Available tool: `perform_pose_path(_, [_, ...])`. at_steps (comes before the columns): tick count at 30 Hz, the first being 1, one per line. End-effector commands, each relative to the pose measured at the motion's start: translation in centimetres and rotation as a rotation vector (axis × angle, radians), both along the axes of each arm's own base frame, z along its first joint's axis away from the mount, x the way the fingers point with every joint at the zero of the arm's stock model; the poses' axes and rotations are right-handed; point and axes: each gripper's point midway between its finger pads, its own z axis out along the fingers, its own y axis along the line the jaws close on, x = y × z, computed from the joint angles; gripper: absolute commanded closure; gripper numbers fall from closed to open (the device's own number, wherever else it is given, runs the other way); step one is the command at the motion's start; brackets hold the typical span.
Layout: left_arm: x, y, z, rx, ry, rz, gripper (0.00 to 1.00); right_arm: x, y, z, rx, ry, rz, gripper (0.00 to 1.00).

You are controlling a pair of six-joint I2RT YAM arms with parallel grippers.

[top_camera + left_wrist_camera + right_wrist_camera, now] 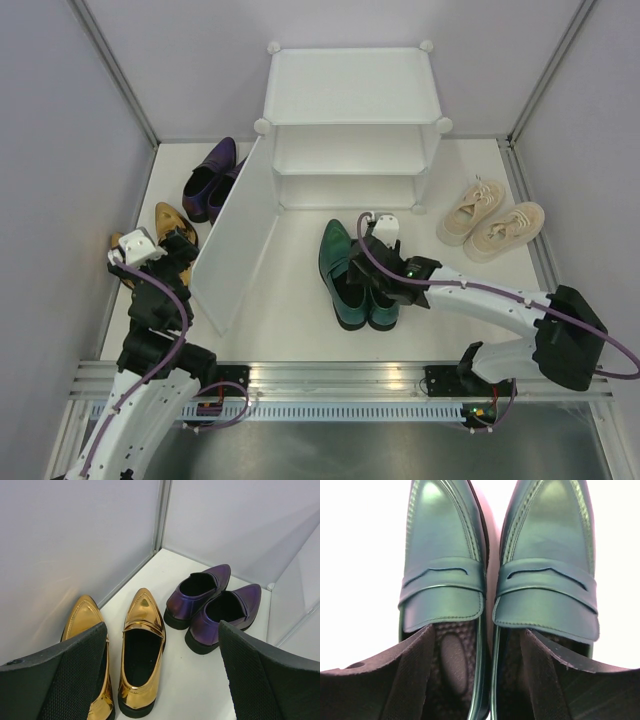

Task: Place and organize the shoes in the shoe cabinet
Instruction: Place the pair of shoes at the center of the board.

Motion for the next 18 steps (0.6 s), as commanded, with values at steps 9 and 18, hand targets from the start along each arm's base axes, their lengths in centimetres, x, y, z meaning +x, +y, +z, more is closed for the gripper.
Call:
perform_pose_path(9, [-0.5,0.2,1.8,-0.044,-0.064,0.003,0.06,-1.7,-0.3,9.4,0.183,-0.138,0.036,0.46])
perform_pose_path(18, [-0.4,0.1,1.7,-0.041,-0.058,0.003,0.06,-3.4,1.4,5.8,0.145,-0.066,0.080,0.53])
